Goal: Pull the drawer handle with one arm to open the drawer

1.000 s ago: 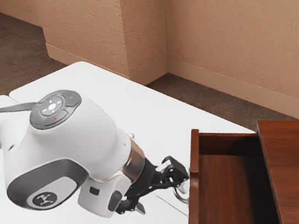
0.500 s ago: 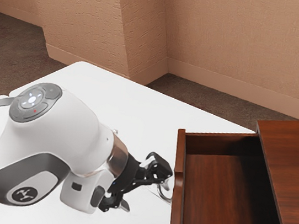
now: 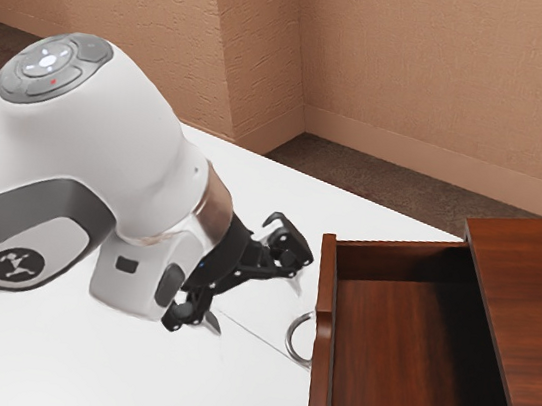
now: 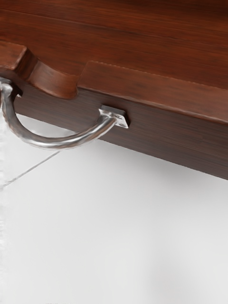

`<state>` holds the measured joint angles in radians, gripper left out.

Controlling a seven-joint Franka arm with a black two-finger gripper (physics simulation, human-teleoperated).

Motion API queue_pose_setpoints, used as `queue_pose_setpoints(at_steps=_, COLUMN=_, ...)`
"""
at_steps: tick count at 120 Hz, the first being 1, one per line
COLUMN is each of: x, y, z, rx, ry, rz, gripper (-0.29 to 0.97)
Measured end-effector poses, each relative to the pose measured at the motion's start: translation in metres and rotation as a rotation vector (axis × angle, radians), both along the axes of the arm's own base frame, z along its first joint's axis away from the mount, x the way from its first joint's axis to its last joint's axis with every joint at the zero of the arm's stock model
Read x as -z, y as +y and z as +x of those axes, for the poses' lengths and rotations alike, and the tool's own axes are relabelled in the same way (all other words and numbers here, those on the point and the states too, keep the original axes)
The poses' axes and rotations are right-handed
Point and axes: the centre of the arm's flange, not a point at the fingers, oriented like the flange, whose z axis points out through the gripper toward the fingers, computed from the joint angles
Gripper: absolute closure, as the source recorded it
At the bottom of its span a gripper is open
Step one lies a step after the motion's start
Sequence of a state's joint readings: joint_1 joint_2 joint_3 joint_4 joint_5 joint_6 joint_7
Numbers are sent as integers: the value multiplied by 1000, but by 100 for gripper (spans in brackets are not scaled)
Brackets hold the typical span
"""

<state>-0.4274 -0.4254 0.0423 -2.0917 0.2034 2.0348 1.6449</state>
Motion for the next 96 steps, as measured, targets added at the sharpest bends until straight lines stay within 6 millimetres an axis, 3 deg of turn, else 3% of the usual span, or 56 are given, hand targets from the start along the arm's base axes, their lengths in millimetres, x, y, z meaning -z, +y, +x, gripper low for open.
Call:
queue_pose_setpoints(at_steps=19, x=-14, y=-5, z=38, rx=-138, ry=66, rz=-13, gripper=0)
queue_pose_setpoints(at_steps=44, x=-33, y=-5, z=60, rx=-352, ry=112, rz=-51, gripper=0)
queue_pose_setpoints(at_steps=53, x=-36, y=20, z=77, rx=-481, ry=129, rz=-76, gripper=0)
queue_pose_setpoints(at_steps=74, x=-17, y=81, z=110, rx=-744, ry=182, rz=-102, gripper=0)
queue_pose_setpoints(at_steps=84, x=-15, y=93, z=115, rx=-818, ry=186, rz=-113, gripper=0)
queue_pose_setpoints(at_steps=96, x=-15, y=93, z=116, rx=-869, ry=187, rz=-124, gripper=0)
